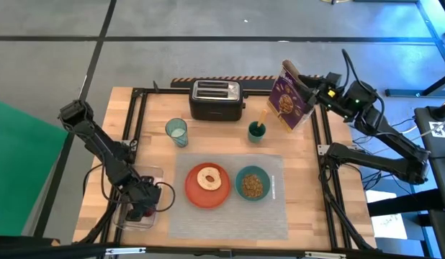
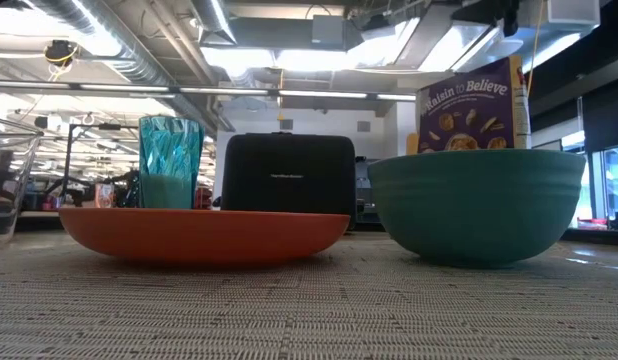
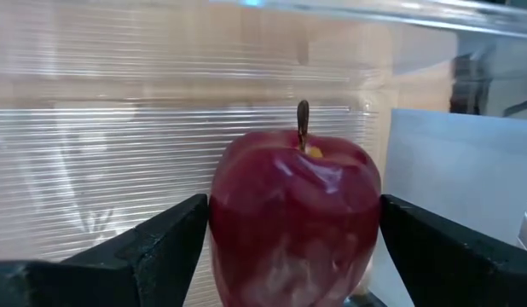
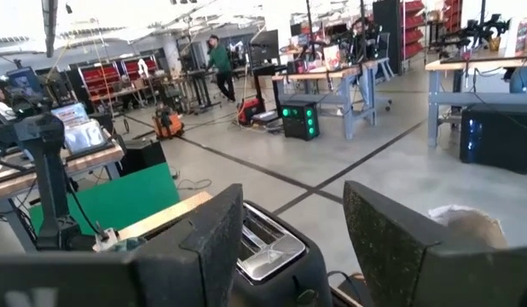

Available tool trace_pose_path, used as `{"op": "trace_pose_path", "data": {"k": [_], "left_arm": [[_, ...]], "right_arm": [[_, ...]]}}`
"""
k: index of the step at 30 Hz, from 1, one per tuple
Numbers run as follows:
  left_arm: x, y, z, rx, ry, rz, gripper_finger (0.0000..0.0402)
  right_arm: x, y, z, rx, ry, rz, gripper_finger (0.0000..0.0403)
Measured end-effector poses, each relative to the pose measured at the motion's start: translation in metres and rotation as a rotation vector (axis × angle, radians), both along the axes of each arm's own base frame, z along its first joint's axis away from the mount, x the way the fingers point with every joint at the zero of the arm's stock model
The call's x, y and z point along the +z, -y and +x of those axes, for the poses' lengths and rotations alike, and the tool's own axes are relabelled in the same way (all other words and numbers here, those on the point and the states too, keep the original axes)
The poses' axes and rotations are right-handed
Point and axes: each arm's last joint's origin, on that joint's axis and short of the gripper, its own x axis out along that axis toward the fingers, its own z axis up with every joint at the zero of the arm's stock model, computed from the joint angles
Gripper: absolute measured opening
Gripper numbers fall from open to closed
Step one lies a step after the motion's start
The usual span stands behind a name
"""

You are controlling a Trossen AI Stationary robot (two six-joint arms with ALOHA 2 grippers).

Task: Arrange a breakfast setting
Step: Put the apple on the orange plate

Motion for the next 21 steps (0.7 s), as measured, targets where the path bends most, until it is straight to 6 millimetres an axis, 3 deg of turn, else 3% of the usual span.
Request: {"op": "trace_pose_path", "data": {"k": [14, 21], "left_arm": [[0.0, -0.001, 0.0, 0.023, -0.064, -0.024, 0.0287], [0.038, 0.003, 0.007, 0.036, -0.154, -0.047, 0.0285]], "right_arm": [[0.001, 0.001, 0.001, 0.0, 0.015, -0.005, 0.0193], [0.011, 0.0, 0.0, -0.001, 0.101, -0.063, 0.0193]]}}
